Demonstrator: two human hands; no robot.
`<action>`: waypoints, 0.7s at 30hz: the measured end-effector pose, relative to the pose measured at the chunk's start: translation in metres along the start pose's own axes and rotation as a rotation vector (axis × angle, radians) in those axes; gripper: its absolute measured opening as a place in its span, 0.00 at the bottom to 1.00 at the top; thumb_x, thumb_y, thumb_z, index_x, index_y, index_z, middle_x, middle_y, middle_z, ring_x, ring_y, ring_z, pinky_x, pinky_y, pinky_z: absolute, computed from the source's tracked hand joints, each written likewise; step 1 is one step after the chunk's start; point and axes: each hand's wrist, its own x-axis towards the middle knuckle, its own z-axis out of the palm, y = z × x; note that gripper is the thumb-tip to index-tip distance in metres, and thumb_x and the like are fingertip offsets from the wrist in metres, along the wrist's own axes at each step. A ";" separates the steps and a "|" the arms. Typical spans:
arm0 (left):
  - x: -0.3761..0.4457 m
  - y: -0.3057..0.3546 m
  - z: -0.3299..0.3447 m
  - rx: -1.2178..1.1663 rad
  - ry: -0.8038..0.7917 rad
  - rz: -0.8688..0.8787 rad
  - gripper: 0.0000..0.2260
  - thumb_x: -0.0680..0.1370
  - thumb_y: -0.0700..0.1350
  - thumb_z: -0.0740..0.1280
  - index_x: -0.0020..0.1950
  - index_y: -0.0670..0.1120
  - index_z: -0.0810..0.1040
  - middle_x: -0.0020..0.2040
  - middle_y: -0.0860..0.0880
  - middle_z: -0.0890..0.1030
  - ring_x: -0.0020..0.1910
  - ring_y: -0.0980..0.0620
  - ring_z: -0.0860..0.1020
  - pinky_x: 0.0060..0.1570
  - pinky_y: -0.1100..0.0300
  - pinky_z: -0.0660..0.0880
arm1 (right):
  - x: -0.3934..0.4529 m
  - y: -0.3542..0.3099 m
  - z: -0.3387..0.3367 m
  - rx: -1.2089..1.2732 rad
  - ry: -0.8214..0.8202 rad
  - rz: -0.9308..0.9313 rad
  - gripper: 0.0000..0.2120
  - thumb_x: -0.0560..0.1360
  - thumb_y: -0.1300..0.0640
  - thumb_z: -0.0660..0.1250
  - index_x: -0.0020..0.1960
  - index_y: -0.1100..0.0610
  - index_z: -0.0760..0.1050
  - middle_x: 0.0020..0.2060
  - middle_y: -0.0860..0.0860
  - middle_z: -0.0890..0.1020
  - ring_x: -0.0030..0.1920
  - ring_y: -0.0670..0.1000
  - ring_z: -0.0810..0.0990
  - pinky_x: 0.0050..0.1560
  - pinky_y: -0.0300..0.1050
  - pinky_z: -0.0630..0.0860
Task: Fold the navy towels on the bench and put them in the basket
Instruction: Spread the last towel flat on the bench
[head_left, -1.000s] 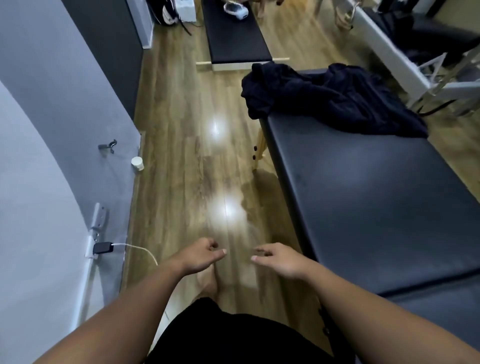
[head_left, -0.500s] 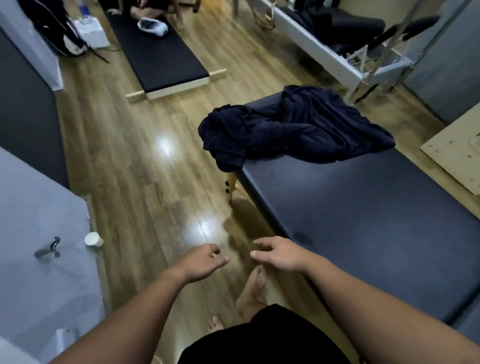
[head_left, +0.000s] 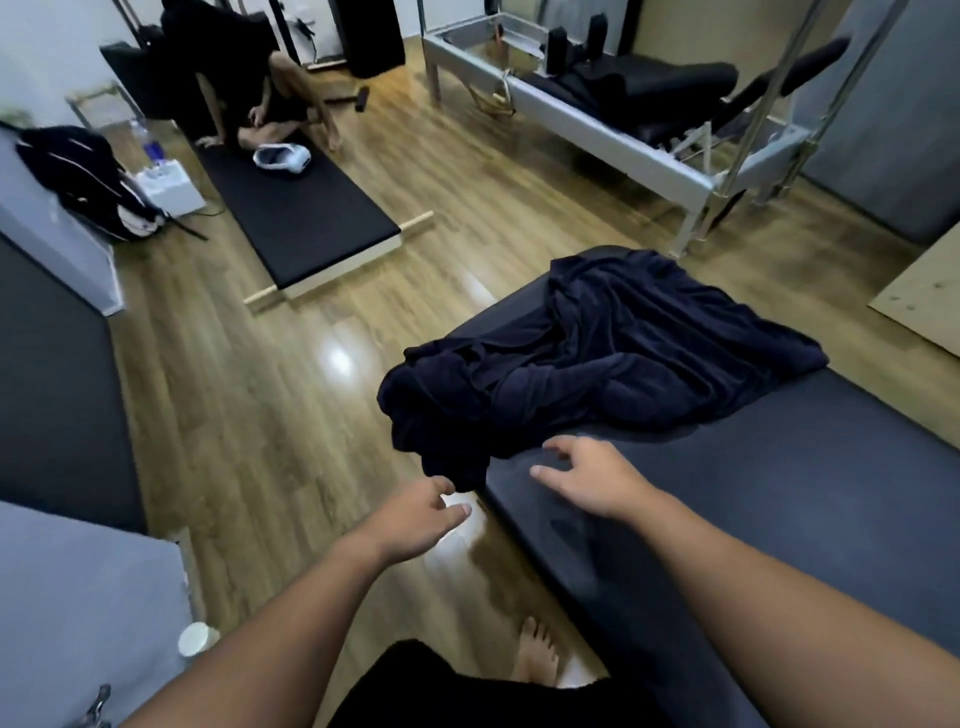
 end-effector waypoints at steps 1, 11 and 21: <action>0.008 0.011 -0.007 0.018 0.017 0.032 0.19 0.80 0.54 0.68 0.66 0.46 0.76 0.51 0.42 0.84 0.50 0.47 0.82 0.53 0.53 0.76 | 0.009 0.001 -0.009 0.009 0.026 0.011 0.31 0.77 0.38 0.67 0.75 0.52 0.70 0.70 0.50 0.77 0.69 0.52 0.75 0.67 0.47 0.72; 0.127 0.069 -0.063 0.471 0.129 0.242 0.33 0.73 0.63 0.70 0.72 0.53 0.62 0.65 0.48 0.61 0.66 0.43 0.67 0.59 0.45 0.74 | 0.088 0.006 -0.072 -0.256 0.188 0.205 0.20 0.78 0.47 0.68 0.69 0.48 0.74 0.66 0.49 0.74 0.67 0.55 0.71 0.65 0.58 0.69; 0.217 0.084 -0.071 0.686 0.018 0.312 0.39 0.72 0.61 0.70 0.78 0.59 0.54 0.73 0.45 0.55 0.66 0.40 0.55 0.56 0.37 0.76 | 0.149 0.021 -0.108 -0.387 0.033 0.518 0.44 0.75 0.65 0.65 0.81 0.40 0.46 0.81 0.56 0.41 0.80 0.65 0.41 0.74 0.73 0.52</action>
